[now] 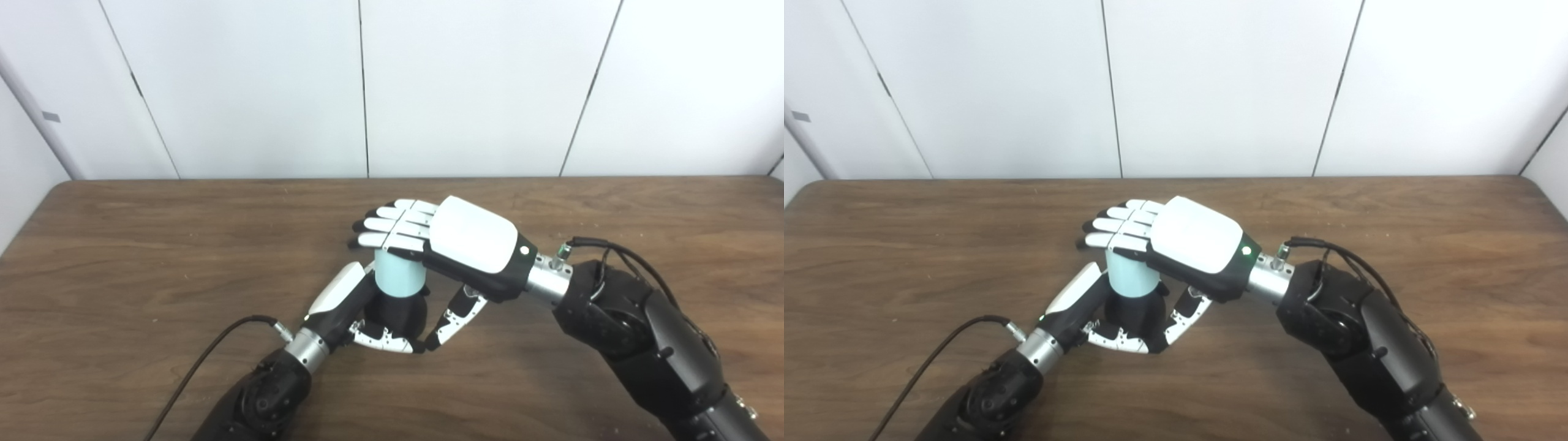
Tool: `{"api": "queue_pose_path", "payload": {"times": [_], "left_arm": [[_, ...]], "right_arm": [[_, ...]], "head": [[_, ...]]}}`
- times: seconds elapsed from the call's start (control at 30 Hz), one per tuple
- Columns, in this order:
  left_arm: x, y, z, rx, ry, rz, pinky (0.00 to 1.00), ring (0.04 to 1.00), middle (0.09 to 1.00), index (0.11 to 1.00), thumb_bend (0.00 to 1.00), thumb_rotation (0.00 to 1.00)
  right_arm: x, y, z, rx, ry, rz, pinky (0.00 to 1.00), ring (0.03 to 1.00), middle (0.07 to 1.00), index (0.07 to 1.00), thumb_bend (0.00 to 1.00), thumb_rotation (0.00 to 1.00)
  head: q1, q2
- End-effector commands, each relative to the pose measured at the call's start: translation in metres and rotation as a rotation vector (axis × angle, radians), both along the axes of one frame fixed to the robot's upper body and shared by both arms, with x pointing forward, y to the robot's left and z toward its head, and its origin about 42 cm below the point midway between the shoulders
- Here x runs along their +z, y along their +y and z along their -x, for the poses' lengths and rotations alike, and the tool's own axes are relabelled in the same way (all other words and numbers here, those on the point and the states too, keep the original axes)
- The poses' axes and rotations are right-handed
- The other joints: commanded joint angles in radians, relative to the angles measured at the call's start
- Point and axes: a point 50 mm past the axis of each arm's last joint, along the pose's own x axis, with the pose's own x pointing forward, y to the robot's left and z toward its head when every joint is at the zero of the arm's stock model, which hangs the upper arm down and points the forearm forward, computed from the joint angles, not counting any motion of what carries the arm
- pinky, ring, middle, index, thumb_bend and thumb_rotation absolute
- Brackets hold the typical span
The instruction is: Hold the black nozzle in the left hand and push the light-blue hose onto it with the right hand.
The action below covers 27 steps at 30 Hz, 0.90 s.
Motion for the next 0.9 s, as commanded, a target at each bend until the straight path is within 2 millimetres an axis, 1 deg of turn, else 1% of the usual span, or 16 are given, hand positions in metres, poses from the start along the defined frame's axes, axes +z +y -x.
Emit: {"api": "queue_pose_path", "payload": {"times": [0.0,0.13,0.2,0.47,0.87], "left_arm": [[-0.050,0.006,0.034,-0.005,0.206,-0.101,1.00,0.966,0.836,0.485,0.49,0.09],[-0.049,0.007,0.034,-0.006,0.206,-0.103,1.00,0.966,0.835,0.485,0.49,0.09],[-0.049,0.007,0.033,-0.006,0.207,-0.104,1.00,0.965,0.832,0.485,0.49,0.09],[-0.048,0.005,0.033,-0.007,0.207,-0.098,1.00,0.966,0.831,0.485,0.49,0.09],[-0.048,0.005,0.033,-0.003,0.208,-0.097,1.00,0.965,0.834,0.485,0.49,0.09]], "right_arm": [[-0.001,-0.003,0.000,0.009,0.015,0.064,0.87,0.920,0.927,0.917,0.73,0.32],[-0.003,-0.005,0.002,0.002,0.036,0.091,0.87,0.923,0.929,0.927,0.72,0.33],[-0.004,-0.007,0.003,-0.003,0.047,0.099,0.89,0.932,0.930,0.934,0.71,0.32],[-0.021,-0.010,0.005,-0.016,0.059,0.101,0.91,0.937,0.931,0.928,0.71,0.32],[-0.027,-0.011,0.014,-0.014,0.058,0.106,0.91,0.940,0.932,0.922,0.72,0.31]], "head": [[0.001,0.002],[0.001,0.004],[0.001,0.004],[0.002,0.006],[0.003,0.010]]}}
